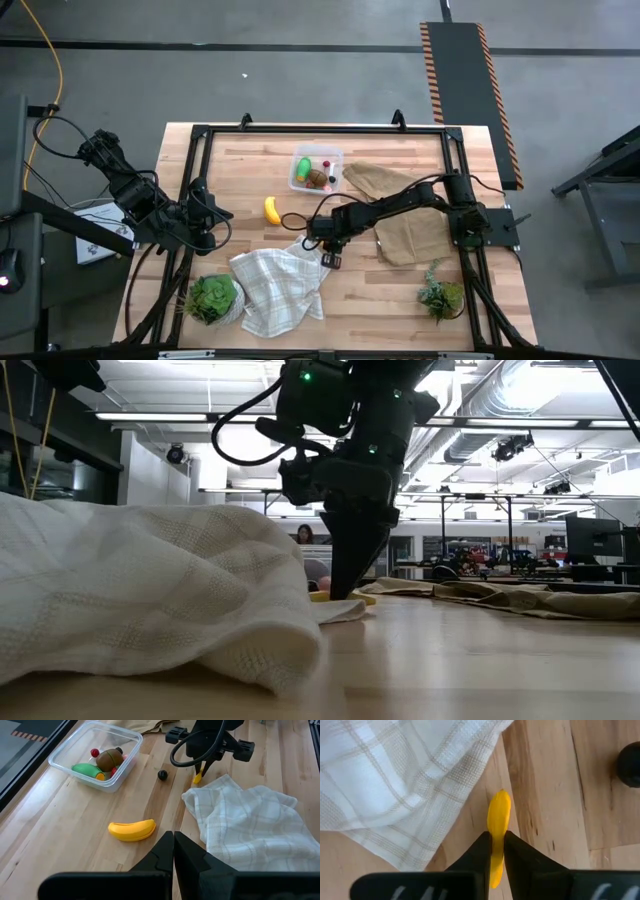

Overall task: Pick and placing Produce into tupperware
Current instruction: Put the yellow corn into the transparent bin

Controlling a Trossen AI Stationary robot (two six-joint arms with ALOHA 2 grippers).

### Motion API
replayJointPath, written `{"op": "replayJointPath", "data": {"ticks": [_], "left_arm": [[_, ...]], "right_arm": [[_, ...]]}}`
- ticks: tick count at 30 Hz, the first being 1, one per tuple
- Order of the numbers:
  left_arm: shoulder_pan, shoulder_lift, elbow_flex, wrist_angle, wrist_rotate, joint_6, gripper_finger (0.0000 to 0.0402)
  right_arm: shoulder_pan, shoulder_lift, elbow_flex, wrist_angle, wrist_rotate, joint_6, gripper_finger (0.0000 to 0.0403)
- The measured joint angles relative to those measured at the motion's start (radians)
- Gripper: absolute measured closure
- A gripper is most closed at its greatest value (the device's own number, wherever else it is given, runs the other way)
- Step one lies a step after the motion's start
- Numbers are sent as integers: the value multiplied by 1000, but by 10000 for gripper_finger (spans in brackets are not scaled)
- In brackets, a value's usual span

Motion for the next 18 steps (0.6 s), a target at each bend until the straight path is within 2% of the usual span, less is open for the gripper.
{"op": "replayJointPath", "data": {"ticks": [5, 14, 18], "left_arm": [[0, 0, 0, 0, 0, 0, 399], [0, 0, 0, 0, 0, 0, 399], [0, 0, 0, 0, 0, 0, 399]], "right_arm": [[0, 2, 22, -9, 0, 17, 372], [-23, 2, 187, -14, 4, 16, 373], [-39, 1, 257, -47, 64, 15, 373]]}}
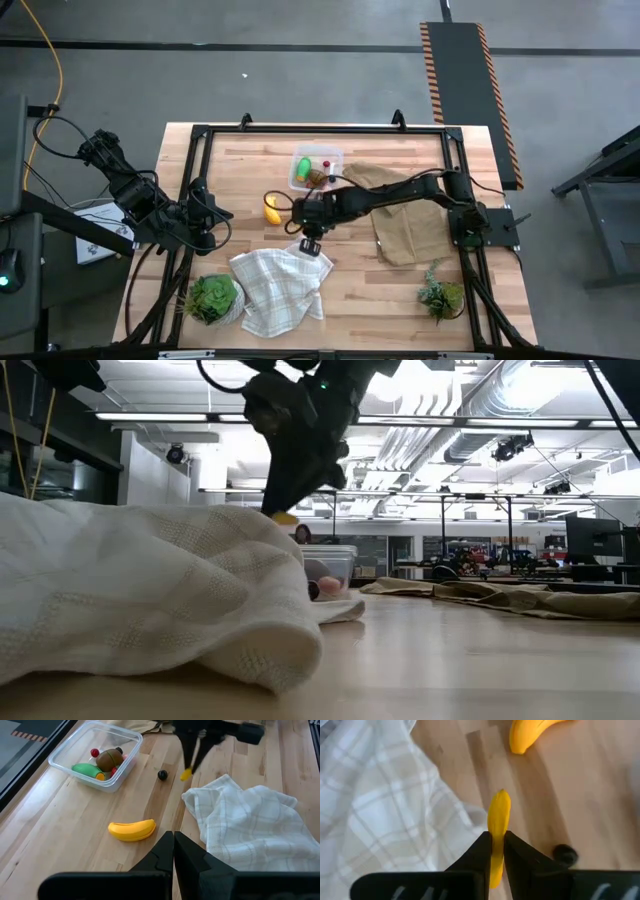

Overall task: Pick and placing Produce into tupperware
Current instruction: Put the yellow corn into the transparent bin

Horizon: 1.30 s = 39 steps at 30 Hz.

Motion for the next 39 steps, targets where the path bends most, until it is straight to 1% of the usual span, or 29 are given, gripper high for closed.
{"op": "replayJointPath", "data": {"ticks": [10, 14, 19, 26, 27, 28, 31, 34, 39], "left_arm": [[0, 0, 0, -1, 0, 2, 399], [0, 0, 0, -1, 0, 4, 399], [0, 0, 0, -1, 0, 3, 399], [0, 0, 0, -1, 0, 3, 399], [0, 0, 0, -1, 0, 3, 399], [0, 0, 0, -2, 0, 3, 399], [0, 0, 0, 0, 0, 3, 399], [0, 0, 0, 0, 0, 3, 399], [0, 0, 0, 0, 0, 3, 399]], "right_arm": [[-36, 0, 116, -104, -7, 17, 373], [-48, 0, 199, -136, -8, 20, 373], [-77, -1, 346, -190, -9, 9, 373], [-137, -1, 606, -263, -8, -29, 373], [-146, -11, 611, -254, -8, -34, 373], [-155, -38, 582, -208, -11, -31, 373], [-176, -86, 547, -193, -11, -27, 373], [-198, -112, 550, -252, -7, -45, 373], [-230, -141, 550, -328, 52, -83, 373]]}}
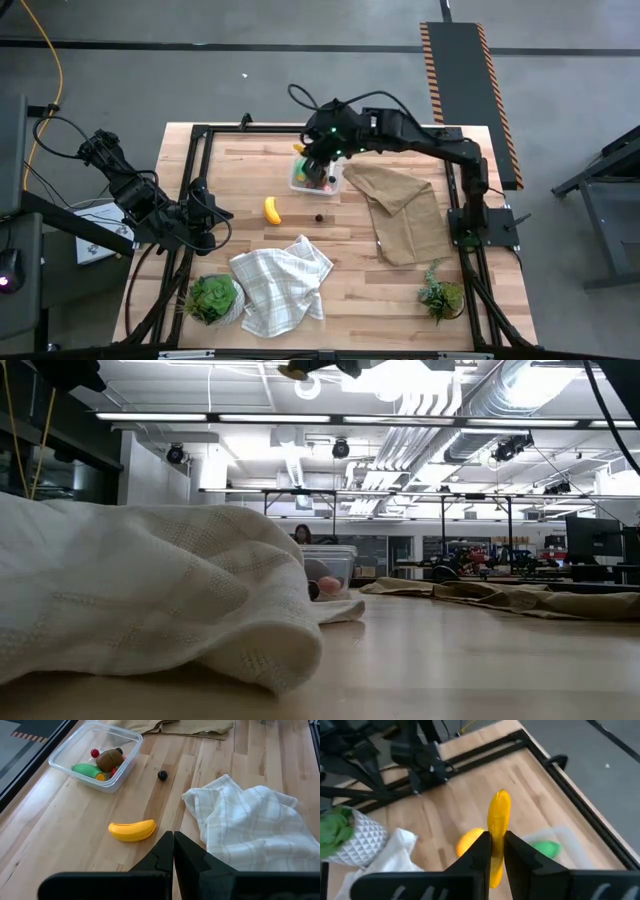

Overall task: Pick and placing Produce into tupperware
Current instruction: Put the yellow corn into the transparent bin

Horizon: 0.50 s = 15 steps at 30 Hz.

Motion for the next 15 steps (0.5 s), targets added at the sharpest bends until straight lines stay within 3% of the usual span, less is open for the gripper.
{"op": "replayJointPath", "data": {"ticks": [15], "left_arm": [[0, 0, 0, 1, -23, 0, 399]], "right_arm": [[-148, -8, 1, -106, -39, -81, 373]]}}
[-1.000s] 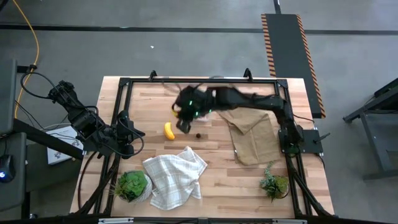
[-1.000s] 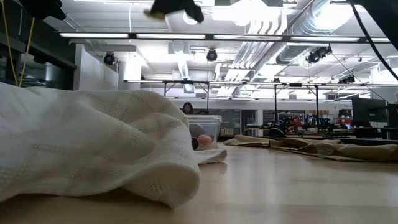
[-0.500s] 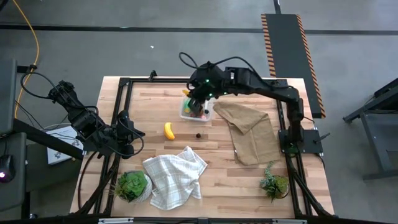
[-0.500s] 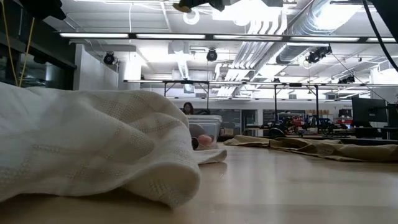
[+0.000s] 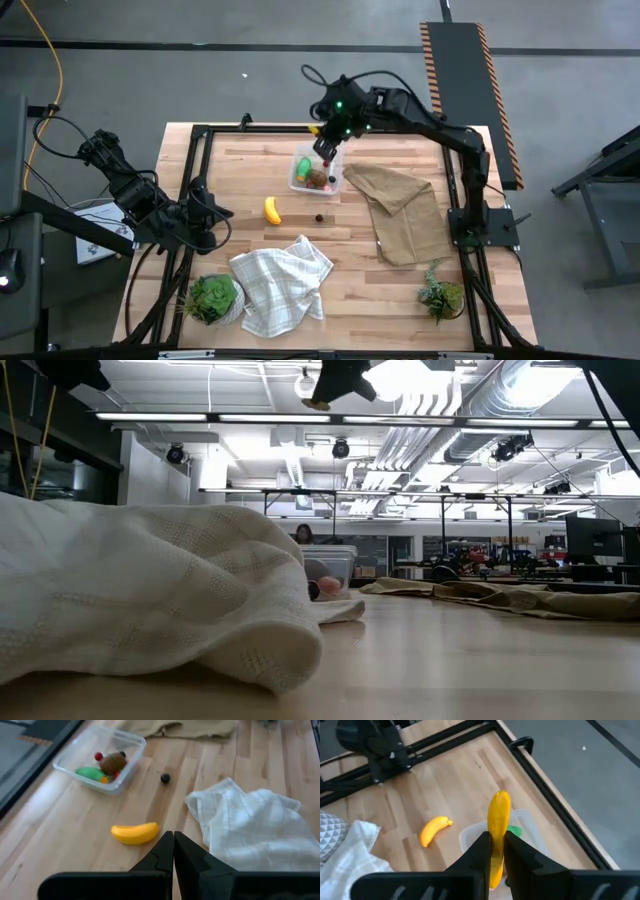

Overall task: Pick and placing Produce into tupperware
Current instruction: Put the yellow corn into the transparent bin

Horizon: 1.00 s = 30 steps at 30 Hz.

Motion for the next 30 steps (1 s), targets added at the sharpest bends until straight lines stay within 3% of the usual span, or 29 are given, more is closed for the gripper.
{"op": "replayJointPath", "data": {"ticks": [16, 30], "left_arm": [[1, 0, 0, 49, -236, -53, 399], [1, 0, 0, 48, -267, -134, 399]], "right_arm": [[-153, 29, -5, 6, -122, -108, 373], [-136, 199, -5, -31, -131, -189, 373]]}}
